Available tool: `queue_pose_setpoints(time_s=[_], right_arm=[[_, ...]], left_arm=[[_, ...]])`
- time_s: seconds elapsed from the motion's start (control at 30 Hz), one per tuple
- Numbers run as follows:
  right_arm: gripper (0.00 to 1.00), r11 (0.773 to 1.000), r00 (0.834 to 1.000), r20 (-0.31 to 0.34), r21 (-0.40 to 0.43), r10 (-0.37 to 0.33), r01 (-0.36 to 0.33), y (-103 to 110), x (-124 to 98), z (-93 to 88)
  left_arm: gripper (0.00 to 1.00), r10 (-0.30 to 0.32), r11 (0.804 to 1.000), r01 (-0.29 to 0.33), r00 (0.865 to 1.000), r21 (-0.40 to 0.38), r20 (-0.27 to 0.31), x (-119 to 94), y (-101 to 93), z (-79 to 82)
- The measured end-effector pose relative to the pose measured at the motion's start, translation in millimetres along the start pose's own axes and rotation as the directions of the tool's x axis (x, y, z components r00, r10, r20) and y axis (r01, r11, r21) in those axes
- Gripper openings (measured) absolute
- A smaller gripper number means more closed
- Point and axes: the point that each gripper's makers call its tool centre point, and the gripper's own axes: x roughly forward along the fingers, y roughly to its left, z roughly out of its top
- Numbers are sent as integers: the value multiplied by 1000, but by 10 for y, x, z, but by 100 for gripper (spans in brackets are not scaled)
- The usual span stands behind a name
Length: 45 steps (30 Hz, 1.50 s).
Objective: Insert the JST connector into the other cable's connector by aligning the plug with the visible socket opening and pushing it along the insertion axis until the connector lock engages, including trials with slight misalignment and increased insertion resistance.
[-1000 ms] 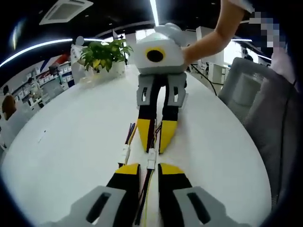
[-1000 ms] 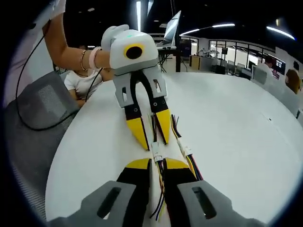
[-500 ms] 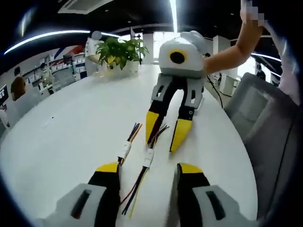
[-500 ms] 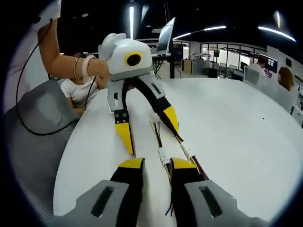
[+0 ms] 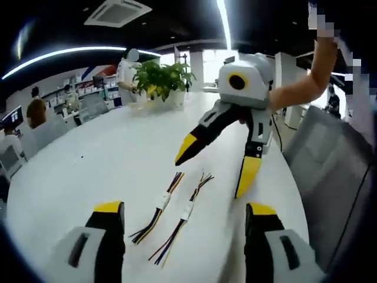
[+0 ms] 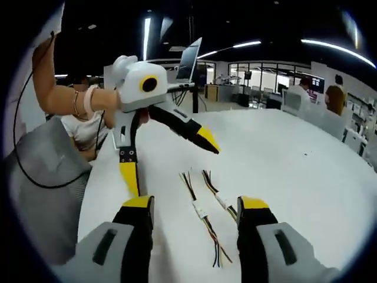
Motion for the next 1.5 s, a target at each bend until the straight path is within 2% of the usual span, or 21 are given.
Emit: queue_pose_setpoints(time_s=[0.03,0.1,0.23,0.4,0.47,0.57,0.67,0.93,1.03,1.17,1.4,1.5], right_arm=[[65,1000,1000,17,-4,-11,11,-10,-22,48],[68,999,997,61,-12,-37,37,-29,-72,160],[77,998,991,121,18,-60,58,5,-177,325],[94,994,986,133,58,-102,95,14,-269,380],[96,989,979,144,24,-145,143,-20,-327,405],[99,985,976,135,24,-172,170,-11,-396,410],[100,978,969,146,76,-201,192,-1,-492,442],[99,968,955,169,107,-245,229,102,-708,509],[99,957,945,177,136,-277,255,113,-808,510],[99,944,934,175,172,-310,281,113,-911,486],[99,932,922,168,171,-348,320,139,-1064,491],[99,912,919,119,224,-375,343,146,-1085,392]], left_arm=[[99,33,999,-33,999,-3,-3,-26,63,-9],[99,43,999,-43,999,-2,-5,-73,78,-2],[99,70,996,-70,997,-55,13,-184,45,75],[99,118,990,-116,993,-80,29,-334,20,151],[99,136,986,-132,990,-100,38,-407,6,190],[99,164,979,-157,985,-133,44,-513,-18,232],[99,162,962,-157,987,-224,6,-589,-92,181],[99,206,949,-196,979,-249,15,-775,-186,194],[99,215,937,-210,977,-280,-12,-823,-243,144],[99,234,932,-229,972,-280,-15,-893,-322,125],[99,296,904,-288,955,-315,-21,-1055,-362,142],[98,315,879,-305,949,-366,-35,-1093,-382,99]])
